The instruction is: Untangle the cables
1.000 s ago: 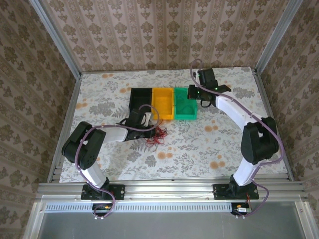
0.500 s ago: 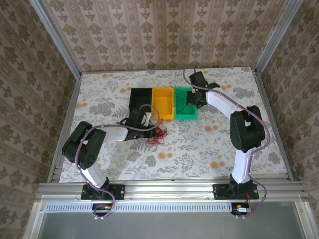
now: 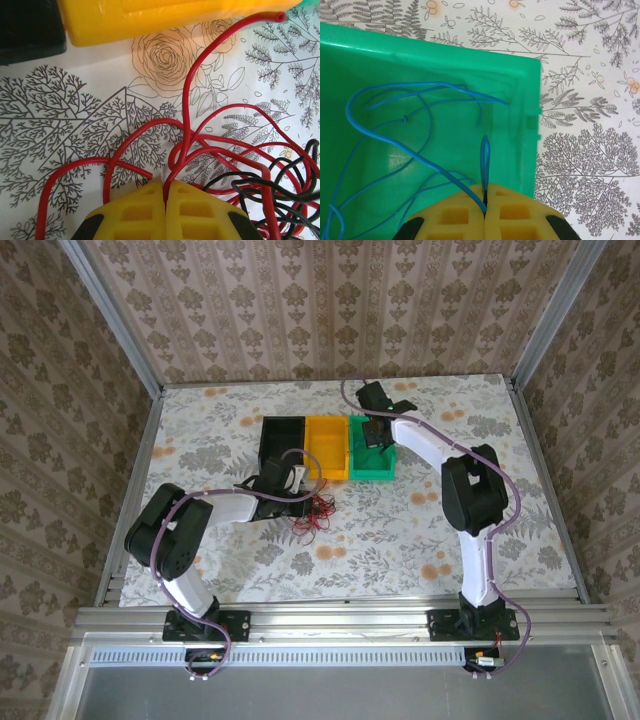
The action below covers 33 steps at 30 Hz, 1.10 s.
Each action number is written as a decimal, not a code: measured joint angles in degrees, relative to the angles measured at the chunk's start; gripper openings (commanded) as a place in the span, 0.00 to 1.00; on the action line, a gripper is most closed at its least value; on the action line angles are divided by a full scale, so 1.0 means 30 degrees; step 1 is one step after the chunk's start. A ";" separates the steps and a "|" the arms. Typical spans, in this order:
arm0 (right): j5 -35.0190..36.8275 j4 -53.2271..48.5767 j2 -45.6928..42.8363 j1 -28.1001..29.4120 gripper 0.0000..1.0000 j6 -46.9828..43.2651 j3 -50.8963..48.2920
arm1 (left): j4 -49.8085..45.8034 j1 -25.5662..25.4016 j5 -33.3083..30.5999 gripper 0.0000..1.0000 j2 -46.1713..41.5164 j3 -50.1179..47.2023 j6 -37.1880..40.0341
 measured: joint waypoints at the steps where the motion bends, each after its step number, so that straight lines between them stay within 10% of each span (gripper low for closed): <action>1: 0.0277 -0.0022 0.0189 0.0160 0.05 -0.0233 0.0117 | -0.0051 0.0000 -0.0007 0.00 0.0000 0.0029 0.0007; 5: 0.0933 -0.0299 0.0612 0.0634 0.09 -0.0867 0.0415 | -0.0321 0.0000 -0.0066 0.00 0.0000 0.0168 0.0073; 13: 0.1078 -0.0153 0.0058 0.0721 0.56 -0.1246 0.0306 | -0.0539 -0.0109 -0.0219 0.00 0.0000 0.0262 0.0073; 27: -0.1166 0.3942 -0.9107 0.0750 0.58 0.0736 -0.7089 | -0.0976 -0.1501 -0.0539 0.00 -0.0743 0.0197 0.1137; 33: -0.4860 0.5887 -1.1256 0.2091 0.57 0.1690 -1.2247 | -0.0962 -0.1778 -0.0204 0.23 -0.1501 -0.0066 0.1362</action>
